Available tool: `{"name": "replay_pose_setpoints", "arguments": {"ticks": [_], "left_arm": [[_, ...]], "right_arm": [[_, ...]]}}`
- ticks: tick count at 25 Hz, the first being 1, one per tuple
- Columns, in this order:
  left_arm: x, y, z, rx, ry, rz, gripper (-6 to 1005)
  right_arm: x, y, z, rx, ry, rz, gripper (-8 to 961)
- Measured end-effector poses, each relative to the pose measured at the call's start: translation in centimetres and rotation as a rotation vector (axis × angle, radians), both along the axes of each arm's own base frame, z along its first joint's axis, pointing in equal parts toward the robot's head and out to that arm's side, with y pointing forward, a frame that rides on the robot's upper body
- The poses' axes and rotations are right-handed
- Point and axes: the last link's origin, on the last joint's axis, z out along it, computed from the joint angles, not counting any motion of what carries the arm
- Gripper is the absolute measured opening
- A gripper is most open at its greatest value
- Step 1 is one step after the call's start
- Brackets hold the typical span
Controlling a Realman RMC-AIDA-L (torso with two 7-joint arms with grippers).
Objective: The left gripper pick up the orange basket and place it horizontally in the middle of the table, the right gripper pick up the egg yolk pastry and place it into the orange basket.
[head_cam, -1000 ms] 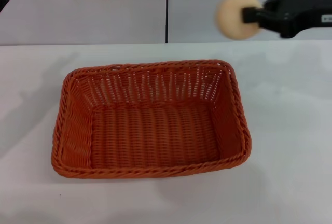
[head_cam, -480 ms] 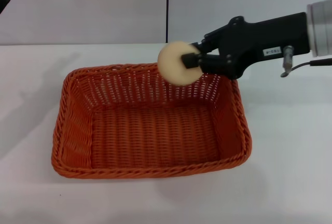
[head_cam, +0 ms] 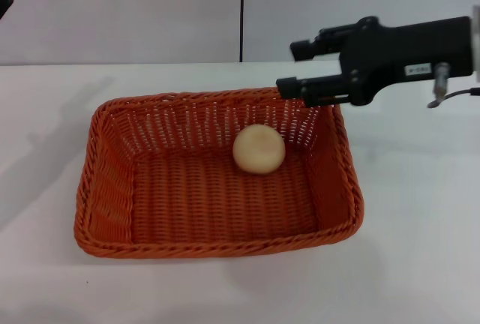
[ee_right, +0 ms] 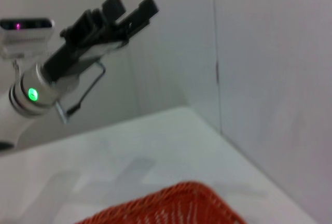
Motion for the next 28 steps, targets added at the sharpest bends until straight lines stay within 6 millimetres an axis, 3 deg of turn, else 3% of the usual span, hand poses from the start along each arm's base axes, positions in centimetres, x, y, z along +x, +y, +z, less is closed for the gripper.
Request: {"name": "replay_pose_setpoints", "arguments": {"ticks": [2, 6, 11, 12, 13, 14, 19, 25, 28], "left_arm": [[0.0, 0.0, 0.0, 0.001, 0.000, -0.001, 736], [0.0, 0.1, 0.0, 0.004, 0.000, 0.004, 737], [-0.2, 0.2, 0.2, 0.023, 0.009, 0.017, 737], [-0.3, 0.3, 0.2, 0.028, 0.012, 0.024, 737], [-0.3, 0.4, 0.2, 0.032, 0.015, 0.031, 737], [-0.4, 0.5, 0.3, 0.037, 0.017, 0.039, 733], [-1.0, 0.4, 0.4, 0.097, 0.011, 0.082, 699], [-2.3, 0.1, 0.8, 0.238, -0.030, 0.179, 676], [-3.2, -0.2, 1.1, 0.319, -0.061, 0.247, 676]], "right_arm": [[0.2, -0.2, 0.5, 0.017, 0.030, 0.007, 596], [1.7, -1.7, 2.7, 0.085, 0.198, 0.062, 645], [5.9, -4.1, 5.2, 0.275, 0.442, 0.126, 706], [7.4, -4.6, 5.5, 0.343, 0.493, 0.120, 719], [10.0, -5.7, 6.0, 0.499, 0.580, 0.106, 731], [10.0, -5.7, 6.0, 0.499, 0.580, 0.106, 731], [16.5, -9.3, 6.7, 1.001, 0.692, 0.011, 731], [20.2, -12.3, 7.1, 1.413, 0.706, -0.157, 731], [20.7, -12.8, 7.4, 1.468, 0.721, -0.182, 731]]}}
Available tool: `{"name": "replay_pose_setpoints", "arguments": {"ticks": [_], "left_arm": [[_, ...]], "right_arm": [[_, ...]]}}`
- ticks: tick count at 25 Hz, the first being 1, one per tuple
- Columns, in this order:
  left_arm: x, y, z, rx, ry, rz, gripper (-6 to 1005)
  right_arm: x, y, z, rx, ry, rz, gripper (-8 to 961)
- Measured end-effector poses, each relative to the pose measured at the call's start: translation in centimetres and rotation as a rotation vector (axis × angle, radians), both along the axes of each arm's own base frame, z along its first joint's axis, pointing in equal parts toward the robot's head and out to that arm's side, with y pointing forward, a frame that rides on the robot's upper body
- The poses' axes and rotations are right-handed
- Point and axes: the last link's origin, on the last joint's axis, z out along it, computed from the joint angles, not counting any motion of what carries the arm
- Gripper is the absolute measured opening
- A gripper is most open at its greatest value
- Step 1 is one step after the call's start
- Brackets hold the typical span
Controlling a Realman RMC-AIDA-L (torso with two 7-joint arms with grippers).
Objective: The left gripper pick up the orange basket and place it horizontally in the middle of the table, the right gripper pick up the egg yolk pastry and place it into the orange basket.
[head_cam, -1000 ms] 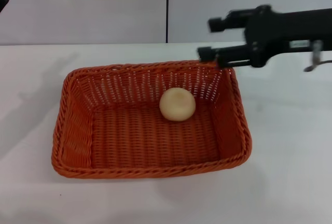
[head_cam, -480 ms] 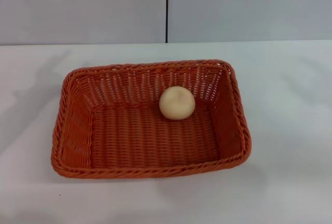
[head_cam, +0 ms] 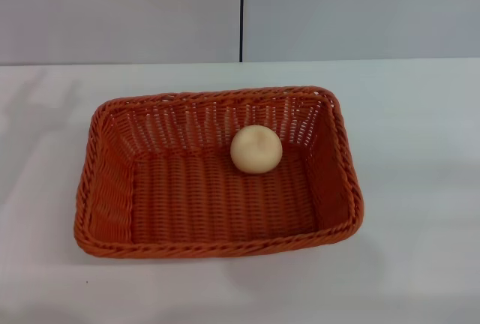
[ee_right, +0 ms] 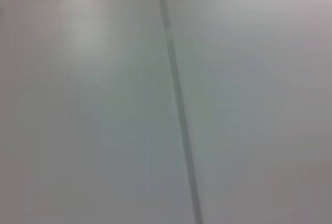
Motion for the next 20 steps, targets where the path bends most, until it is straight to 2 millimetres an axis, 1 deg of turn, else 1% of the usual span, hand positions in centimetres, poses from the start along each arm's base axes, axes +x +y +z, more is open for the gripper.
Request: {"name": "replay_pose_setpoints", "arguments": {"ticks": [4, 8, 20], "left_arm": [[-0.9, -0.3, 0.2, 0.065, -0.024, 0.069, 676], [-1.3, -0.2, 0.1, 0.075, -0.036, 0.106, 676], [-1.6, -0.4, -0.3, 0.073, -0.064, 0.127, 676]], "right_arm": [[0.6, -0.8, 0.5, 0.056, 0.027, -0.033, 731], [1.0, -1.0, 0.4, 0.080, 0.061, -0.060, 731], [1.1, -0.6, 0.5, 0.092, 0.078, -0.070, 731]]}}
